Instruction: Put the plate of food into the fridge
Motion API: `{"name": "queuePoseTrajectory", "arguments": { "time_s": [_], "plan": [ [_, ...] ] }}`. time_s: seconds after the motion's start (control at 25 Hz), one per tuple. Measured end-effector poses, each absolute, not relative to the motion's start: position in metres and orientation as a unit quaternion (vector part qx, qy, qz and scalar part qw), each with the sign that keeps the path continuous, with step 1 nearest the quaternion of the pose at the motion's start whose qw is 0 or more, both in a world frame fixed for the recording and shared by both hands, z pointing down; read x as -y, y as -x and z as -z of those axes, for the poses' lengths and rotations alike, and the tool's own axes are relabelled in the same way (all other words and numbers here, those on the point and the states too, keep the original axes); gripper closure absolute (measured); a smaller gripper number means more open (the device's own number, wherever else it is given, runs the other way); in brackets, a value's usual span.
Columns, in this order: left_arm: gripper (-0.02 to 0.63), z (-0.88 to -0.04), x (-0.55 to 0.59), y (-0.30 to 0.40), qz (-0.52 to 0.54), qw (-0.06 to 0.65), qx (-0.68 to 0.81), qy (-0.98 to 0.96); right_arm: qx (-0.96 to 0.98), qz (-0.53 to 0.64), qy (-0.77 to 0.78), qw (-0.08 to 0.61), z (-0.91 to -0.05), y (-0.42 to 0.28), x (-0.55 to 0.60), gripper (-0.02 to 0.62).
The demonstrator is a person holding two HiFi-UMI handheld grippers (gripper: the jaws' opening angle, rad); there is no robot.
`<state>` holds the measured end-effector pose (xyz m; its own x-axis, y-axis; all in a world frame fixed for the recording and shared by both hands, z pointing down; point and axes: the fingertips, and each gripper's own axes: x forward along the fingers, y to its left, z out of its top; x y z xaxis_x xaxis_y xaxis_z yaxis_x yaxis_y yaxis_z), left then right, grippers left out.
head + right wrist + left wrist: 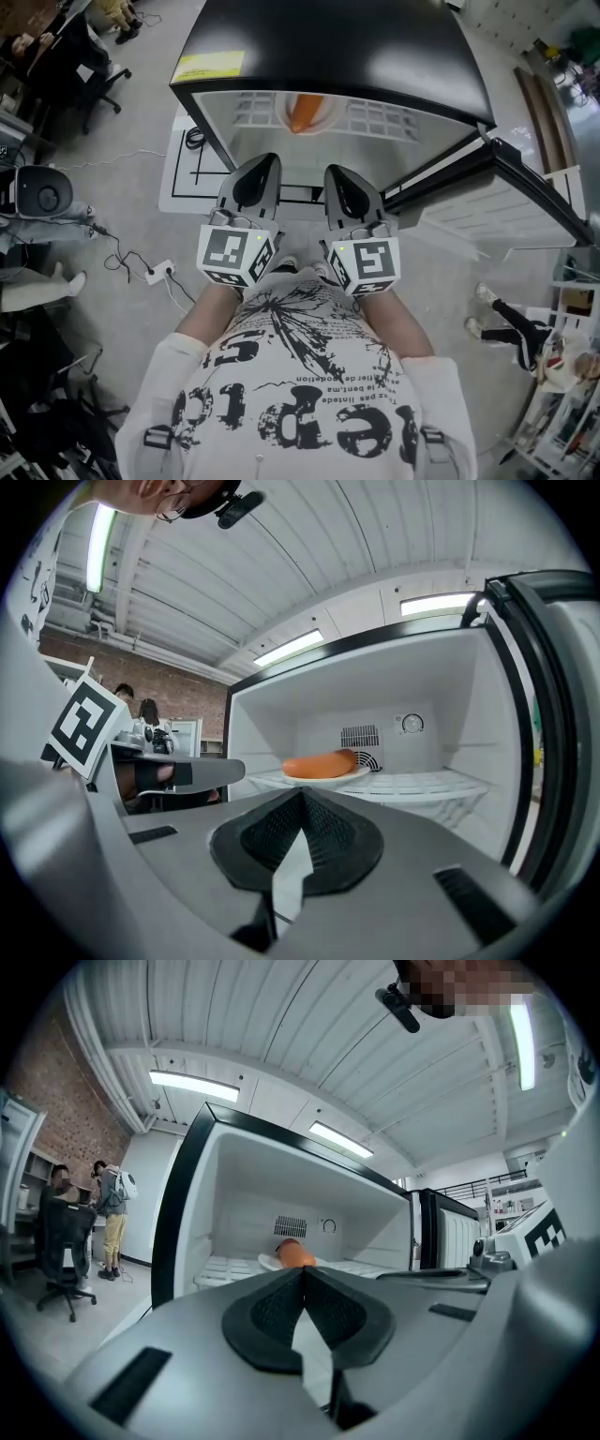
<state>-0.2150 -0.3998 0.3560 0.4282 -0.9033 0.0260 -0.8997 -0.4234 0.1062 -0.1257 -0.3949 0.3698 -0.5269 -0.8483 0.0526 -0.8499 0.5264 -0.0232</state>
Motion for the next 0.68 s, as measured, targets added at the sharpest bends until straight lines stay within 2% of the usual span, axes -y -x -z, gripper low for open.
{"name": "queuePoseTrajectory", "arguments": {
  "time_s": [0.68],
  "plan": [
    [0.600,-0.341,0.389,0.219,0.047,0.041,0.521,-0.851,0.867,-0.009,-0.498,0.014,-0.364,0.129,0.388,0.595]
  ]
}}
